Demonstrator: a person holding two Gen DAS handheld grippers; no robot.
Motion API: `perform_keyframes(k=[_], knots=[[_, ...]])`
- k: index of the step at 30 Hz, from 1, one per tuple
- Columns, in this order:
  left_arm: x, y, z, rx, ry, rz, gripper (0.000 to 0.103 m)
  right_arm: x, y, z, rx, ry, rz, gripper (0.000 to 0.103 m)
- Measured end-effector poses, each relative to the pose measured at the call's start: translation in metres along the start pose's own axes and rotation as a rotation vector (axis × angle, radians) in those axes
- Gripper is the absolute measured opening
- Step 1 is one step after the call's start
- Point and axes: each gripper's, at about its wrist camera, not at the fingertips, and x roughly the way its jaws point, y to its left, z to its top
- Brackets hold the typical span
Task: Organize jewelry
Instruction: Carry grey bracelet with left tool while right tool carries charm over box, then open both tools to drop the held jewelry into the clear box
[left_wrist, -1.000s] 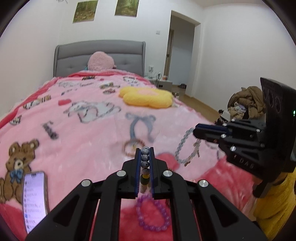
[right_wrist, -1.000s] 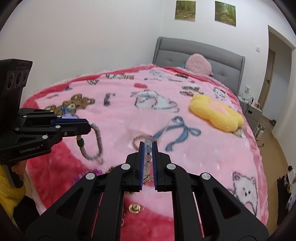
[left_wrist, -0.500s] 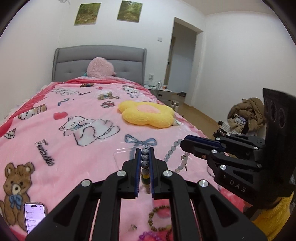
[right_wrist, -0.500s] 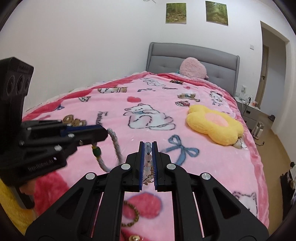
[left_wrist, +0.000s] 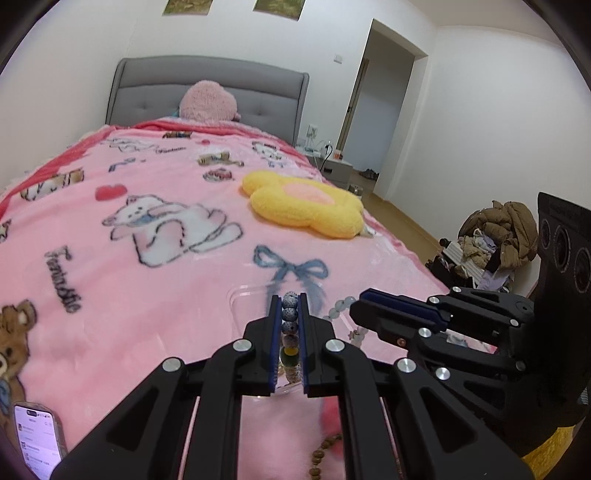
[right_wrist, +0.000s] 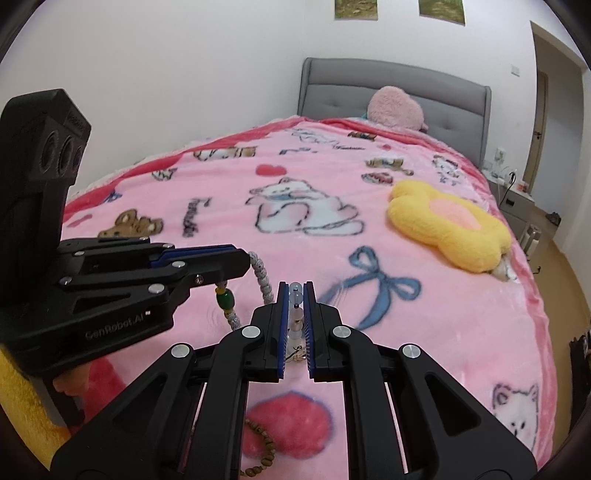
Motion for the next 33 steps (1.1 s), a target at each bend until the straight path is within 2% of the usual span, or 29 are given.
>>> perform_keyframes(k=[3, 16, 33], knots=[[0.007, 0.006, -0.006, -0.006, 0.021, -0.019, 0.008, 0.007, -0.002, -0.007, 0.004, 0.012, 0.024, 0.008], [0.02, 0.011, -0.023, 0.047, 0.072, 0.025, 0.008, 0.025, 0.002, -0.024, -0.027, 0.081, 0.051, 0.008], [0.021, 0.008, -0.027, 0.043, 0.086, 0.019, 0.009, 0.024, 0.004, -0.028, -0.038, 0.08, 0.051, 0.009]])
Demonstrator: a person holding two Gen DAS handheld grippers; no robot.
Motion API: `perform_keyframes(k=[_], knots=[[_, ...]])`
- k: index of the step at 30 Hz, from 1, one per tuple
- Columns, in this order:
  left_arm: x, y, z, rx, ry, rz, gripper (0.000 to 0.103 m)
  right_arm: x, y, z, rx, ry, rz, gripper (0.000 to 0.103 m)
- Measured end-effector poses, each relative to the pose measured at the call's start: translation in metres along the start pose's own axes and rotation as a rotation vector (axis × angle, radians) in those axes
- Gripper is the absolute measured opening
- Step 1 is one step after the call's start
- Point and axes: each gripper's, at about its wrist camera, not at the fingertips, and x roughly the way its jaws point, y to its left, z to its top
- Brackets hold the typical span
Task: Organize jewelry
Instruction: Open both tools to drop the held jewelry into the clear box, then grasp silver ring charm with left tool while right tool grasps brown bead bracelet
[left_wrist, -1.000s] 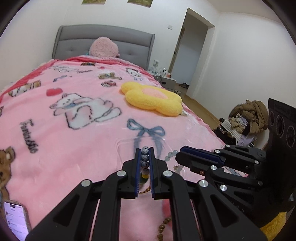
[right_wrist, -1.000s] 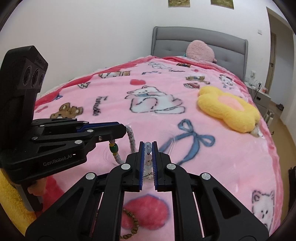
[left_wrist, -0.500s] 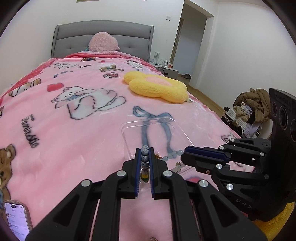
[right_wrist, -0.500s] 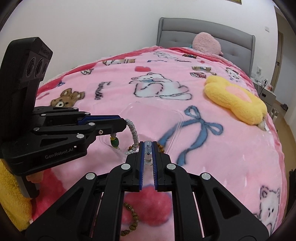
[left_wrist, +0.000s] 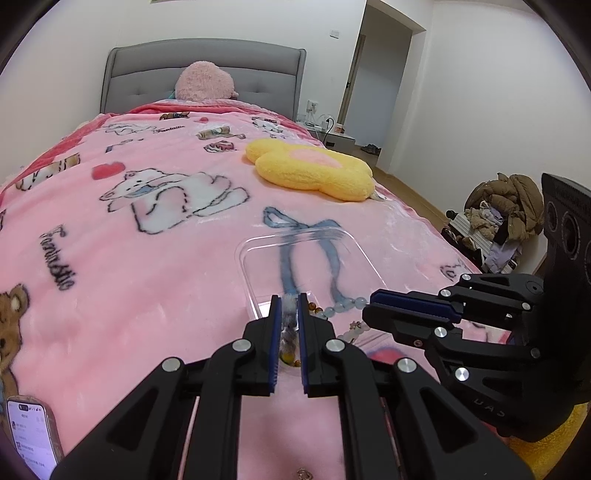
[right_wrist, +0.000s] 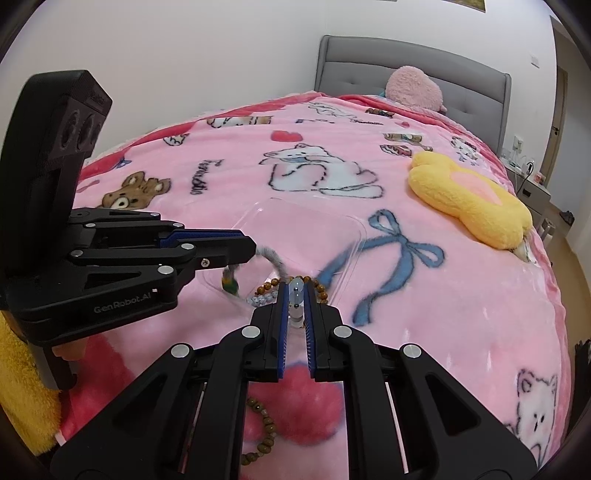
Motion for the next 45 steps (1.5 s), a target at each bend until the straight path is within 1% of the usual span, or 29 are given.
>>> perform_keyframes(k=[3, 8, 9, 10, 11, 13, 14, 16, 19, 24, 27, 29, 32, 36, 41, 44, 45], knots=[[-0.002, 0.0, 0.001, -0.003, 0.003, -0.008, 0.014, -0.007, 0.001, 0.001, -0.005, -0.024, 0.003, 0.009], [-0.016, 0.0, 0.003, -0.011, -0.024, -0.024, 0.015, -0.023, 0.002, 0.004, -0.003, -0.053, 0.008, 0.009], [-0.019, 0.0, 0.003, -0.012, -0.026, -0.029, 0.018, -0.027, 0.002, 0.003, -0.002, -0.058, 0.013, 0.01], [-0.022, 0.0, 0.003, -0.013, -0.029, -0.032, 0.021, -0.031, 0.002, 0.003, -0.001, -0.061, 0.017, 0.014], [-0.026, -0.001, 0.001, -0.013, -0.034, -0.026, 0.022, -0.035, 0.001, 0.001, 0.0, -0.065, 0.025, 0.017], [-0.038, -0.006, -0.004, 0.013, -0.057, -0.016, 0.022, -0.044, 0.001, -0.003, 0.002, -0.072, 0.034, 0.028], [-0.043, -0.009, -0.008, 0.026, -0.064, -0.013, 0.022, -0.047, 0.001, -0.005, 0.003, -0.074, 0.036, 0.03], [-0.052, -0.015, -0.018, 0.052, -0.062, 0.002, 0.024, -0.052, 0.002, -0.012, 0.002, -0.071, 0.039, 0.03], [-0.054, -0.019, -0.034, 0.073, -0.022, 0.006, 0.024, -0.053, 0.004, -0.024, -0.006, -0.046, 0.038, 0.031], [-0.049, -0.023, -0.066, 0.136, 0.048, 0.027, 0.024, -0.049, 0.009, -0.045, -0.037, 0.011, 0.026, 0.032], [-0.046, -0.016, -0.078, 0.119, 0.064, 0.033, 0.024, -0.045, 0.01, -0.054, -0.046, 0.041, 0.011, 0.032], [-0.043, -0.01, -0.084, 0.101, 0.086, 0.02, 0.024, -0.042, 0.009, -0.06, -0.039, 0.059, 0.021, 0.032], [-0.039, -0.006, -0.091, 0.088, 0.097, 0.011, 0.024, -0.038, 0.01, -0.066, -0.036, 0.078, 0.03, 0.032], [-0.036, -0.008, -0.097, 0.108, 0.097, 0.021, 0.024, -0.034, 0.015, -0.072, -0.053, 0.095, 0.036, 0.032], [-0.034, -0.013, -0.103, 0.137, 0.11, 0.032, 0.024, -0.028, 0.016, -0.077, -0.062, 0.122, 0.024, 0.032], [-0.033, -0.013, -0.104, 0.138, 0.11, 0.036, 0.024, -0.024, 0.017, -0.08, -0.066, 0.139, 0.025, 0.032], [-0.032, -0.013, -0.104, 0.137, 0.112, 0.035, 0.024, -0.023, 0.017, -0.081, -0.067, 0.144, 0.025, 0.029]])
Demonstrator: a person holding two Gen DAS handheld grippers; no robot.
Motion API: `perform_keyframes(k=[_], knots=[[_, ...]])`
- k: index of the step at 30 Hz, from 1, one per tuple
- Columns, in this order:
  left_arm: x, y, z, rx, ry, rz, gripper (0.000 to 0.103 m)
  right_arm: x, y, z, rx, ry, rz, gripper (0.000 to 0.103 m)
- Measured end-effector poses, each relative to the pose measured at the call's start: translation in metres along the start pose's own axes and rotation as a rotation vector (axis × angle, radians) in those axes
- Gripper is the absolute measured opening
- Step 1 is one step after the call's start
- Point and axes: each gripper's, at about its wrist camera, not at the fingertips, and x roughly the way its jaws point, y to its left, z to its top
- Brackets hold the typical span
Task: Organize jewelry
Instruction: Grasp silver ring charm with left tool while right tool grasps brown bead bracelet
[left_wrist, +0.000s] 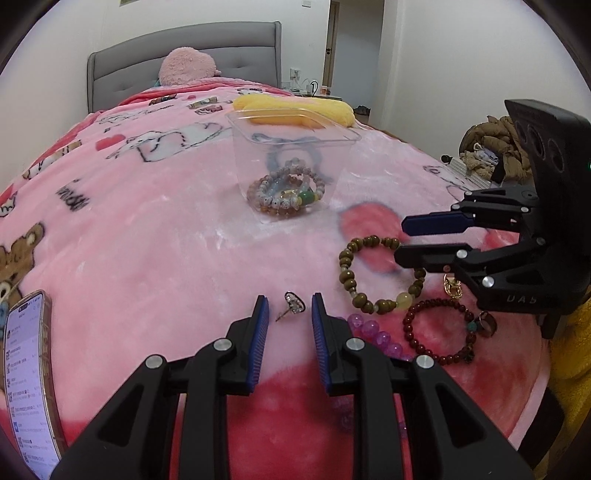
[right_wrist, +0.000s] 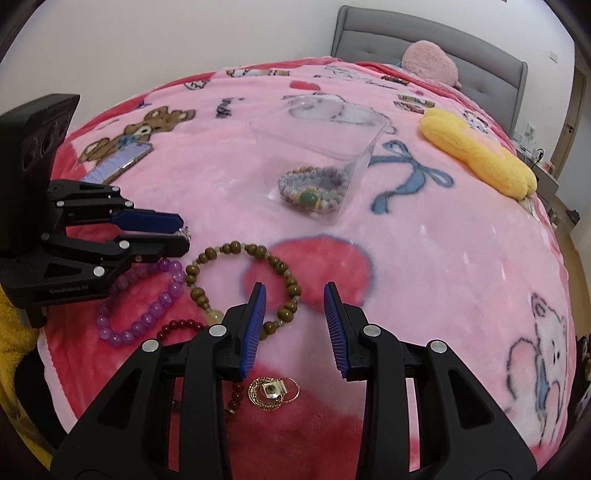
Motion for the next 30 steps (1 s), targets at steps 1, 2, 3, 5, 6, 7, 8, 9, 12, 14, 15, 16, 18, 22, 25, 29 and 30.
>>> perform_keyframes(k=[1, 2, 3, 5, 6, 7, 8, 9, 12, 14, 15, 16, 18, 22, 25, 29, 30], knots=[[0.0, 0.0, 0.0, 0.0, -0.001, 0.001, 0.023, 0.001, 0.001, -0.001, -0.002, 0.006, 0.0, 0.024], [0.001, 0.0, 0.0, 0.0, -0.001, 0.0, 0.023, 0.003, 0.001, -0.001, -0.006, 0.012, 0.001, 0.021], [0.001, 0.0, 0.0, 0.001, 0.0, 0.001, 0.021, 0.004, 0.002, -0.001, -0.01, 0.015, 0.002, 0.016], [0.001, 0.0, 0.0, 0.005, -0.001, 0.009, 0.02, 0.005, 0.003, -0.002, -0.016, 0.016, -0.006, 0.012], [0.002, 0.0, 0.0, 0.004, 0.0, 0.006, 0.019, 0.005, 0.004, -0.002, -0.017, 0.015, -0.01, 0.01], [0.002, 0.001, 0.0, -0.001, 0.004, 0.002, 0.018, 0.005, 0.004, -0.002, -0.012, 0.01, -0.013, 0.009], [0.003, 0.001, -0.001, -0.002, 0.003, 0.002, 0.017, 0.005, 0.004, -0.002, -0.007, 0.005, -0.017, 0.009], [0.003, 0.001, -0.001, -0.004, 0.002, 0.003, 0.015, 0.005, 0.004, -0.003, -0.004, 0.003, -0.021, 0.009], [0.002, 0.002, -0.001, -0.011, -0.008, 0.012, 0.012, 0.003, 0.003, -0.002, 0.001, -0.007, -0.034, 0.009], [-0.001, 0.001, 0.0, -0.011, -0.019, 0.014, 0.012, -0.002, 0.003, 0.0, 0.006, -0.031, -0.042, 0.008], [-0.002, 0.001, 0.0, -0.01, -0.027, 0.014, 0.012, -0.005, 0.003, 0.001, 0.009, -0.042, -0.043, 0.008], [-0.004, 0.0, 0.001, -0.011, -0.035, 0.013, 0.012, -0.009, 0.002, 0.002, 0.011, -0.058, -0.04, 0.008], [-0.009, 0.0, 0.004, -0.014, -0.054, 0.009, 0.012, -0.016, 0.002, 0.004, 0.016, -0.083, -0.037, 0.008], [-0.022, -0.001, 0.015, -0.024, -0.101, -0.009, 0.012, -0.032, 0.002, 0.011, 0.025, -0.136, -0.04, 0.008], [-0.031, -0.006, 0.023, -0.017, -0.127, -0.014, 0.012, -0.045, -0.002, 0.019, 0.045, -0.175, -0.029, 0.007], [-0.04, -0.01, 0.035, -0.02, -0.16, -0.025, 0.012, -0.06, -0.004, 0.03, 0.057, -0.225, -0.036, 0.007], [-0.042, -0.01, 0.037, -0.024, -0.17, -0.029, 0.012, -0.064, -0.003, 0.034, 0.052, -0.237, -0.031, 0.007]])
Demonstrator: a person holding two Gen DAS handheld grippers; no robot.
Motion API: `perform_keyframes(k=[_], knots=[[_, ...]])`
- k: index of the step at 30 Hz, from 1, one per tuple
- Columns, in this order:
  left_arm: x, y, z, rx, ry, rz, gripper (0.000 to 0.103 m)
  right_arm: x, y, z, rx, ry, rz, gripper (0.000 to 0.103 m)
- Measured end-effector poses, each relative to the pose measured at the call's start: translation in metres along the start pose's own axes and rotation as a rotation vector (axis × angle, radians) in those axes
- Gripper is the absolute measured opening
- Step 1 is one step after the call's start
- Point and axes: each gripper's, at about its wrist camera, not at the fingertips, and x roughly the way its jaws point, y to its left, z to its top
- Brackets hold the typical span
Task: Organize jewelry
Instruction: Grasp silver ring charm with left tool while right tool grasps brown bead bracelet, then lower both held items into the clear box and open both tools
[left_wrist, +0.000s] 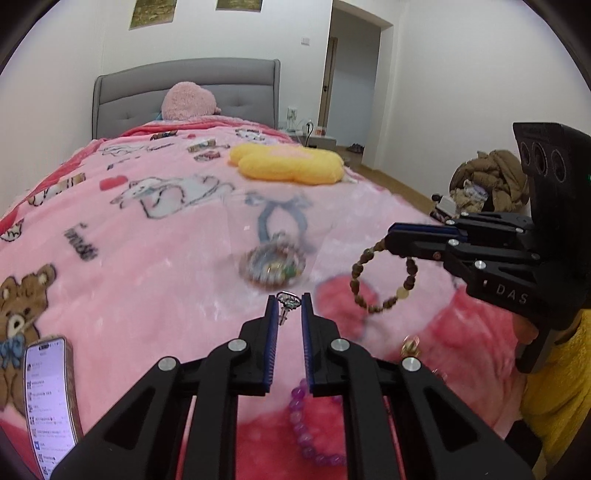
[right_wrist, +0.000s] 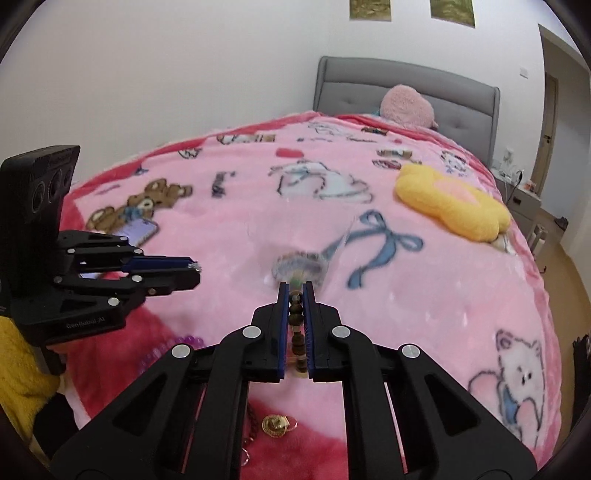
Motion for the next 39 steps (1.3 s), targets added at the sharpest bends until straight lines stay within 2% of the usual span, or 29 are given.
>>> perform_keyframes(k=[8, 16, 27, 32, 39], knots=[[-0.009, -0.005, 0.034, -0.031, -0.079, -0.051, 0.012, -0.009, 0.007, 0.031, -0.02, -0.064, -0.009, 0.007], [0.0, 0.002, 0.055, -0.073, -0.097, -0.068, 0.012, -0.009, 0.001, 0.061, 0.008, -0.099, -0.021, 0.007], [0.044, 0.025, 0.069, -0.15, -0.036, -0.052, 0.012, 0.021, -0.027, 0.079, 0.1, -0.091, -0.03, 0.007], [0.062, 0.034, 0.068, -0.193, -0.002, -0.076, 0.012, 0.04, -0.036, 0.075, 0.124, -0.063, -0.034, 0.007], [0.072, 0.039, 0.064, -0.192, 0.016, -0.062, 0.012, 0.058, -0.034, 0.065, 0.11, -0.03, -0.021, 0.007]])
